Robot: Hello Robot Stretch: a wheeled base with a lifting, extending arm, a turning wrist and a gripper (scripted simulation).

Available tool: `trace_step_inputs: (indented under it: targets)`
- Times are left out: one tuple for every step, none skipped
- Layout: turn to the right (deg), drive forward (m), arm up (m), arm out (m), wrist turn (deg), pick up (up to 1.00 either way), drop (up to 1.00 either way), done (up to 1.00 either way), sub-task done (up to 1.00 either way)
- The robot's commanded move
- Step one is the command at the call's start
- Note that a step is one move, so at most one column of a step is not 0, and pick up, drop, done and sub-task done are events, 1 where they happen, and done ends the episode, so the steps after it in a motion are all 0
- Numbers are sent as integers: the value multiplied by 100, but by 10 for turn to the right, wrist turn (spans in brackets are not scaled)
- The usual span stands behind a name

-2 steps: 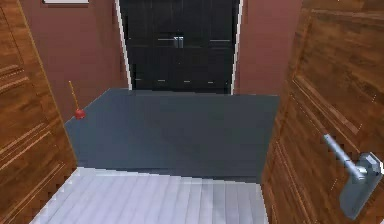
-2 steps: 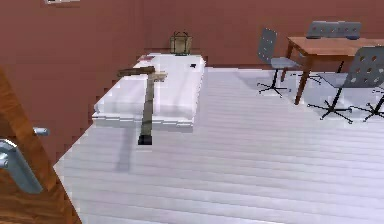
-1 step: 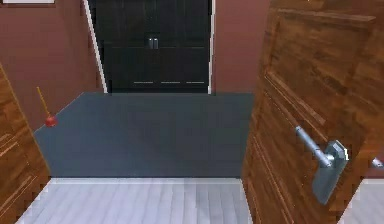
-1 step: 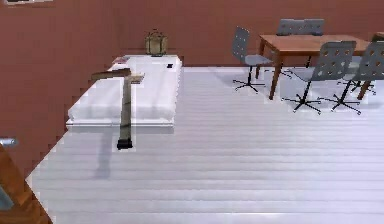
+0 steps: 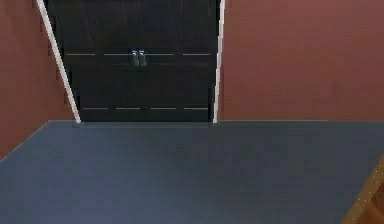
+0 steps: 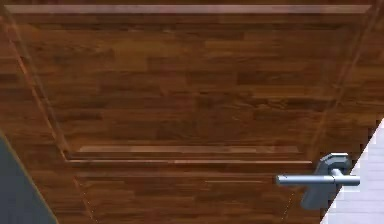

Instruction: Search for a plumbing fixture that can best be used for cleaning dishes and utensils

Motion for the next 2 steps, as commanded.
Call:
trace_step_inputs:
  targets:
    - [0,70,0,0,0,0,0,0,0]
    - [420,0,0,0,0,0,0,0,0]
